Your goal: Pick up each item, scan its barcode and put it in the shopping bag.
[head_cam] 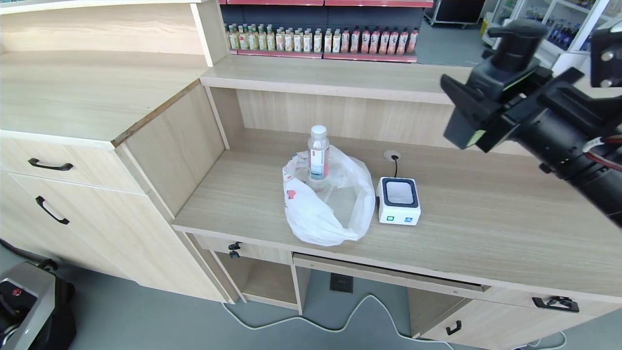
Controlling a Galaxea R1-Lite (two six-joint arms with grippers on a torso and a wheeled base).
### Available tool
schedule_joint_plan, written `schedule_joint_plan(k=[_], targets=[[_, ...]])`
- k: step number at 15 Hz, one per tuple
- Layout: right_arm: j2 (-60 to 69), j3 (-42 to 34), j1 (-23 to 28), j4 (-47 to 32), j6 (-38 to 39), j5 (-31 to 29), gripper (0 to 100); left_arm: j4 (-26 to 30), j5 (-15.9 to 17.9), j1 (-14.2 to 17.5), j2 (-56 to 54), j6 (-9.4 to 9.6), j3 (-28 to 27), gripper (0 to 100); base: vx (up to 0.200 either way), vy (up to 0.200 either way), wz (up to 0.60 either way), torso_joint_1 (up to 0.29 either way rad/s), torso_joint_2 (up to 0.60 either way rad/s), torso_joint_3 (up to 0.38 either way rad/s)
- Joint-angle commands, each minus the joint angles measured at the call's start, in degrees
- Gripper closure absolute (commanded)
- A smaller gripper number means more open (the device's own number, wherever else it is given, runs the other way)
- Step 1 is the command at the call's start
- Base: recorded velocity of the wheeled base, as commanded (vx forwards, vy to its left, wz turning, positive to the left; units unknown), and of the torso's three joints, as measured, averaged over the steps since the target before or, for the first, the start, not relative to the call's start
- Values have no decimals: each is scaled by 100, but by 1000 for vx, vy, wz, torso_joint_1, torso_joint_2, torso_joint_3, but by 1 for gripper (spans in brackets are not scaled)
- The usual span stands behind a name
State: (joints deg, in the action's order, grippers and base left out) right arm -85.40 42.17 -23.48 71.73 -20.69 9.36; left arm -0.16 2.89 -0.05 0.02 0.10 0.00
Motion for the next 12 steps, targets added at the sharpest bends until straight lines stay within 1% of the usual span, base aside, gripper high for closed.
schedule_joint_plan(k=[1,2,3,5,6,8,10,12], targets=[[524,-727,1812,-256,1128,-154,100,-2,1,-4,-2,-1,0,0,0,0,0,0,0,0],[480,-930,2427,-265,1506,-136,100,-2,1,-4,-2,-1,0,0,0,0,0,0,0,0],[462,-1070,2902,-405,1858,-128,100,-2,1,5,-2,-1,0,0,0,0,0,0,0,0],[436,-1141,3587,-977,2271,-145,100,-2,1,-4,-2,-1,0,0,0,0,0,0,0,0],[418,-1202,3807,-1196,2324,-154,100,-2,1,-4,-2,-1,0,0,0,0,0,0,0,0],[462,-1466,3974,-1275,2288,-189,100,-2,1,5,-2,-1,0,0,0,0,0,0,0,0],[533,-1589,3983,-1399,2280,-268,100,-2,1,-4,-2,-1,0,0,0,0,0,0,0,0],[577,-1606,3974,-1706,2253,-708,100,-2,1,5,-2,-1,0,0,0,0,0,0,0,0]])
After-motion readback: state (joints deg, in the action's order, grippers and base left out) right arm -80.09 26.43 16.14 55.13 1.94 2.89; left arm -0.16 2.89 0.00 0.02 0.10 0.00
